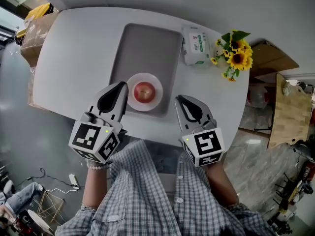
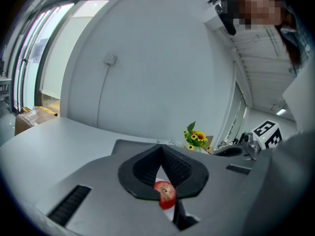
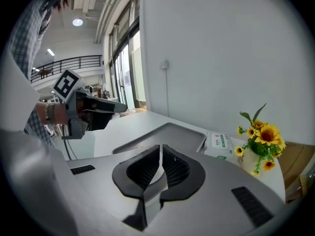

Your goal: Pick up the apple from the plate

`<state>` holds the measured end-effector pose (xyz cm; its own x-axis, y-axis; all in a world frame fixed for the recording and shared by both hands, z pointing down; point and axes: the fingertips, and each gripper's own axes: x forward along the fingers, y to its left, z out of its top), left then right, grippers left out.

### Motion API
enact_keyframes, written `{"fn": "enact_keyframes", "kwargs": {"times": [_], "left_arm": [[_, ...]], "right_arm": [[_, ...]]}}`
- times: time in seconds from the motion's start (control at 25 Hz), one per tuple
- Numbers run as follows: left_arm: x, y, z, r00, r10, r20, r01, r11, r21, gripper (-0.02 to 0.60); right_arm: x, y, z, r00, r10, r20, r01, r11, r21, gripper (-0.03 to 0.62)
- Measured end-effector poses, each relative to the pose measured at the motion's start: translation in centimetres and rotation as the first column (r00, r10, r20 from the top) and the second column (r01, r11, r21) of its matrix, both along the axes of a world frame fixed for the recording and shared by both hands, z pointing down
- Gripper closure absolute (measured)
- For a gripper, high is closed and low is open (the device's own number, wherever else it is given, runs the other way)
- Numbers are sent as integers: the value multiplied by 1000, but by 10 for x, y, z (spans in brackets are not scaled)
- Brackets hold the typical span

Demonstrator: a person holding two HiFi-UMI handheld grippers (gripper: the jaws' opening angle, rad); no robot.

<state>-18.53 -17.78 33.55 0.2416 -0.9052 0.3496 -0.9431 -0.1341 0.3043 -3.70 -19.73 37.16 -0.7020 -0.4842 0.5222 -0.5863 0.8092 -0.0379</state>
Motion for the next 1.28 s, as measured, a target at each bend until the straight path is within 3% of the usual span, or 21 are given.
{"fn": "enact_keyframes", "kwargs": {"times": [0.36, 0.56, 0.72, 0.96, 1.28], "left_arm": [[-27, -1, 47, 1000, 12, -17, -14, 993, -119, 572], [-33, -1, 83, 1000, 21, -21, -25, 974, -226, 571], [-34, 1, 110, 998, 47, -34, -55, 949, -312, 571], [-31, 10, 145, 995, 86, -57, -102, 895, -433, 571], [-32, 15, 171, 991, 76, -110, -123, 848, -516, 567]], "right_arm": [[-23, -3, 45, 999, 20, -35, -25, 989, -143, 562], [-30, -4, 71, 996, 43, -75, -58, 976, -210, 562], [-30, -7, 89, 989, 65, -134, -98, 962, -253, 562], [-33, -1, 117, 978, 82, -191, -149, 918, -367, 562], [-36, -3, 141, 961, 126, -247, -229, 864, -448, 534]]}}
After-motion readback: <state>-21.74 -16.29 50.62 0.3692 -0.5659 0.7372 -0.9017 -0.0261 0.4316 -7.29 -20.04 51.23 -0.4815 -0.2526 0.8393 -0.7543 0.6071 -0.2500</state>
